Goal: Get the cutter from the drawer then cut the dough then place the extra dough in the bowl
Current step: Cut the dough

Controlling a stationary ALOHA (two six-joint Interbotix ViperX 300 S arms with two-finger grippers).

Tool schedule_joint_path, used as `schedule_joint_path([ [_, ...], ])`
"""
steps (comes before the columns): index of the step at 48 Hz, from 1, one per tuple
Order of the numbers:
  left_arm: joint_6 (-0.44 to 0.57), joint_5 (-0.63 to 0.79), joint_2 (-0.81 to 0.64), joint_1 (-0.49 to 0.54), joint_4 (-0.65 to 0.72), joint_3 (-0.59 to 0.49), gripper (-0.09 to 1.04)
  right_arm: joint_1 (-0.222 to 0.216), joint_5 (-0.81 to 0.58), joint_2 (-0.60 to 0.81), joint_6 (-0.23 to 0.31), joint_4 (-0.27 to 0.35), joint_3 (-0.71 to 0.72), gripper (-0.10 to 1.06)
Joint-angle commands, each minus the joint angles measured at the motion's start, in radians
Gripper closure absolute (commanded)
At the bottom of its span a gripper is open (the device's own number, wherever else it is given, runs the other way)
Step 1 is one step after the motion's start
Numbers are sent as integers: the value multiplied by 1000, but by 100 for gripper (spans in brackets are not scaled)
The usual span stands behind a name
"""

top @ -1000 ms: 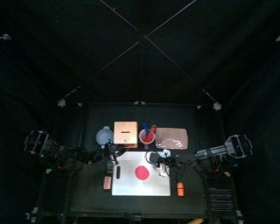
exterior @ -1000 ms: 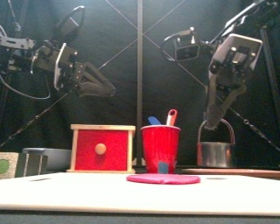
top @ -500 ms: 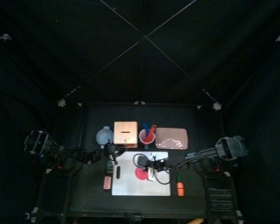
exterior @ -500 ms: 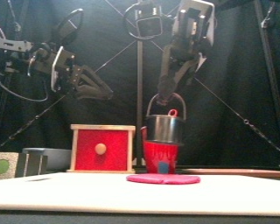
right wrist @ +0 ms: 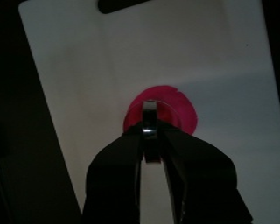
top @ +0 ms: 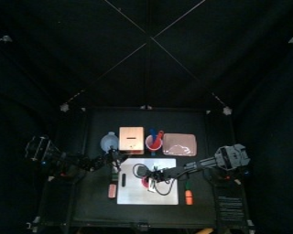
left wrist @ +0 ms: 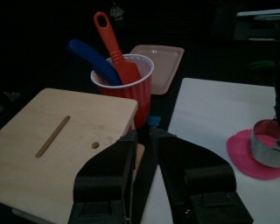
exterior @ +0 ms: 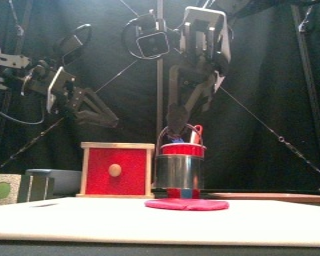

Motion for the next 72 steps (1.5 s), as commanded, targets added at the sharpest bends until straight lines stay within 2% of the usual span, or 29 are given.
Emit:
schedule_joint_path([
  [1, 0, -5, -8, 2, 0, -14, 31, -3, 8, -15, -3, -2, -21, 46],
  [29, 0, 12, -5, 2, -6, -14, 32, -8, 6, 2, -6, -5, -26, 46],
  [37, 0, 26, -5, 3, -6, -14, 32, -8, 9, 12, -5, -35, -21, 46],
  [50, 0, 44, -3, 2, -6, -20, 32, -8, 9, 9, -3, -35, -20, 45],
  [55, 0, 44, -5, 2, -5, -25, 32, -8, 9, -3, -3, -40, -18, 40],
  [72, 6, 52, -2, -8, 58, -78, 31, -9, 9, -55, -5, -71, -3, 10],
])
